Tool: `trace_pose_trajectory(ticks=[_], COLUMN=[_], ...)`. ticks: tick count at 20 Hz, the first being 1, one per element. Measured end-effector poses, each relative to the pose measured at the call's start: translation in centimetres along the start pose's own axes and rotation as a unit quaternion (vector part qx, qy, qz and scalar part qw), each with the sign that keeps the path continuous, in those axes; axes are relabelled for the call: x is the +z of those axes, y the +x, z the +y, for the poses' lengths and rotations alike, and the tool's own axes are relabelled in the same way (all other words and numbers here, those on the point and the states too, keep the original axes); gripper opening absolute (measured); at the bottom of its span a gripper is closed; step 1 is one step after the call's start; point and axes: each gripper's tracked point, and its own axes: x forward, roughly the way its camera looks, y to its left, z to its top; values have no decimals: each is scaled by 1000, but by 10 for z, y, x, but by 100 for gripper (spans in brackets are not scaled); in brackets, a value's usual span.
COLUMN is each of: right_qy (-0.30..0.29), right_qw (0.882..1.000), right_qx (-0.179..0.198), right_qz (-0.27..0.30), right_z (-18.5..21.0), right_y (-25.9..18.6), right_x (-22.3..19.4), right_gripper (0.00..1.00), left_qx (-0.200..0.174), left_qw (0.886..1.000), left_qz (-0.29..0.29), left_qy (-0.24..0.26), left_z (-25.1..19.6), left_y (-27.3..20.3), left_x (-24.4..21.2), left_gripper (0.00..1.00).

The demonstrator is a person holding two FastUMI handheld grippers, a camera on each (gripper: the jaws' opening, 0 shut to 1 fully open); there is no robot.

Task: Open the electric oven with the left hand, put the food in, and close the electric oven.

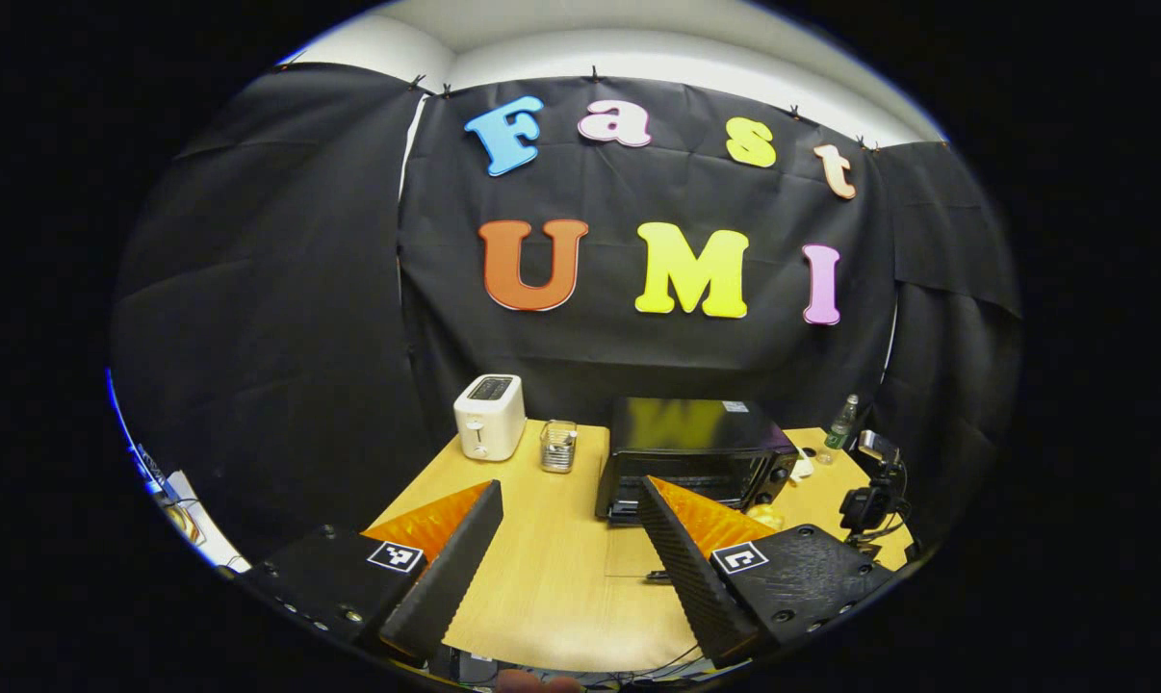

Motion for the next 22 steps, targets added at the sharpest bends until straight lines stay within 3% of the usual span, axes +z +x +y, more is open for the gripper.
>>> trace_pose_trajectory(ticks=[6,11,22], right_qy=[77,102,120], right_qw=[996,992,988], right_qx=[-13,-34,-53], right_qz=[-34,-60,-87], right_z=[36,51,56], right_y=[76,132,177], right_x=[29,46,56], right_gripper=[60,60,67], left_qx=[35,52,62], left_qw=[999,998,996], left_qz=[13,35,64], left_qy=[11,0,4], left_z=[45,69,99], left_y=[-12,-12,-12], left_x=[-1,-11,-21], left_gripper=[93,94,93])
